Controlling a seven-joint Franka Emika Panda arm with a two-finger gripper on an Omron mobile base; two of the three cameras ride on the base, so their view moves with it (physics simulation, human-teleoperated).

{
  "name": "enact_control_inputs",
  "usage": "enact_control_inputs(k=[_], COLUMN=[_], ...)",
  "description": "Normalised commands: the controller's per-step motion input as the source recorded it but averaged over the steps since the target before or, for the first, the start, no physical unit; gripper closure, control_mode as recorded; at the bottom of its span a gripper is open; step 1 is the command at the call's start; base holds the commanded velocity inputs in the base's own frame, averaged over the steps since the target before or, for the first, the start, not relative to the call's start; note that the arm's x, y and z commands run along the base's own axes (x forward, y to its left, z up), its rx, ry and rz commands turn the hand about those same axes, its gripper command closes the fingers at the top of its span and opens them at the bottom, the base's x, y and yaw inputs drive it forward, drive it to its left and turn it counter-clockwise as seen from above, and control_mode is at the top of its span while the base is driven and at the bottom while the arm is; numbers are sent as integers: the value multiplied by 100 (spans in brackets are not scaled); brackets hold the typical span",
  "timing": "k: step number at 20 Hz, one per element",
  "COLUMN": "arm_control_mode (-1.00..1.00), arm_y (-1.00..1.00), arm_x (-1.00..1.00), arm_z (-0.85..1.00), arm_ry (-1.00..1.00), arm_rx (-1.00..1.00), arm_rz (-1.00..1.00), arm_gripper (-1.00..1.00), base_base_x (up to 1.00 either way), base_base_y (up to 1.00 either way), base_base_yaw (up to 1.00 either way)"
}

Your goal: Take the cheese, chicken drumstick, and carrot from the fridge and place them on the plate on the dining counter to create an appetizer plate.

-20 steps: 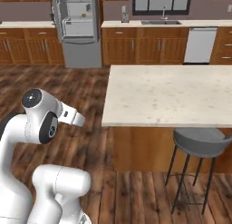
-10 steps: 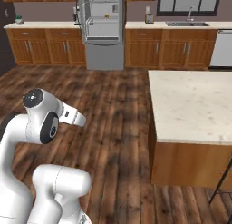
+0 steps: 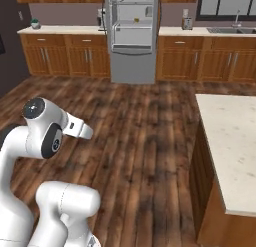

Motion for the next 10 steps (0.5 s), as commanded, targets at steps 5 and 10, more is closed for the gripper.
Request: enact_control_inputs(k=[5,10], arm_control_mode=[100,100], arm_y=[0,0], arm_x=[0,0], arm_z=[0,0], arm_ry=[0,0], arm_rx=[0,0], arm_rz=[0,0], arm_gripper=[-100,-100], base_base_x=[100,100], base_base_y=[3,7], base_base_yaw=[3,3])
